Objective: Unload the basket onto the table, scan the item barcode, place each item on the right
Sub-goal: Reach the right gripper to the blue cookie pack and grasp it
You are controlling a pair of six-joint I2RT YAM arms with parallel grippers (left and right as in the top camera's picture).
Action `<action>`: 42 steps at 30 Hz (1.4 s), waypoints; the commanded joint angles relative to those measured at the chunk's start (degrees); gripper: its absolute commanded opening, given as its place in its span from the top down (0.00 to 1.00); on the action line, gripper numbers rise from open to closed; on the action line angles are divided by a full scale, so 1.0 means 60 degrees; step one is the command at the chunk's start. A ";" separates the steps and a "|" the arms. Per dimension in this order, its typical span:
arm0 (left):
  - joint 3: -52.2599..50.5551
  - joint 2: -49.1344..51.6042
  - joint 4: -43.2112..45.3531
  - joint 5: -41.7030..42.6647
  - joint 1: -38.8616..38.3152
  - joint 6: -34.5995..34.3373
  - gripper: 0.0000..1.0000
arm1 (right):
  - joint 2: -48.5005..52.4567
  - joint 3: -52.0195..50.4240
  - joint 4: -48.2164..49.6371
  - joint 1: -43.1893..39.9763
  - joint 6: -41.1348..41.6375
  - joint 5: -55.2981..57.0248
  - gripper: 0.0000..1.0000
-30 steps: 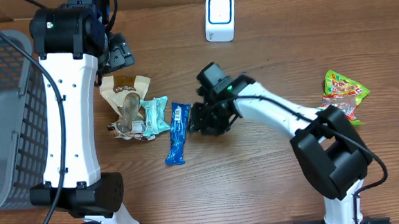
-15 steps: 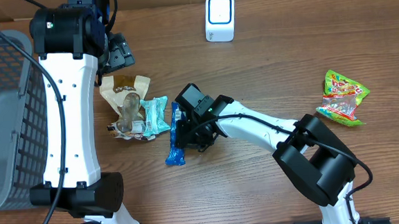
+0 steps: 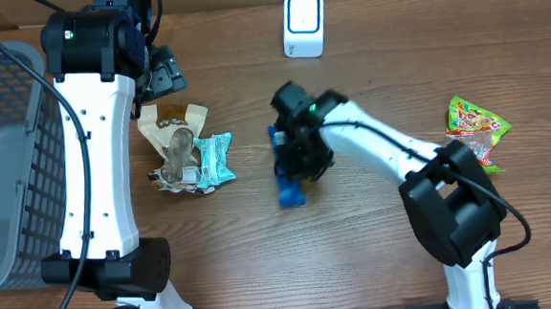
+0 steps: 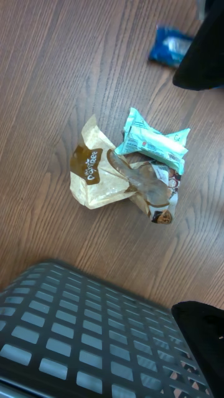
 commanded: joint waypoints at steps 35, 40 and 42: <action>-0.0040 0.0066 0.0011 -0.0127 -0.0018 -0.0197 0.00 | -0.0211 -0.1220 0.1443 -0.2535 0.1399 -0.1942 0.28; -0.0040 0.0066 0.0011 -0.0127 -0.0007 -0.0197 0.00 | -0.0204 -0.1224 0.1413 -0.2302 -0.0364 -0.0747 0.31; -0.0040 0.0066 0.0011 -0.0127 -0.0011 -0.0197 0.00 | -0.0204 -0.1224 0.1457 -0.2215 -0.0783 -0.0681 0.36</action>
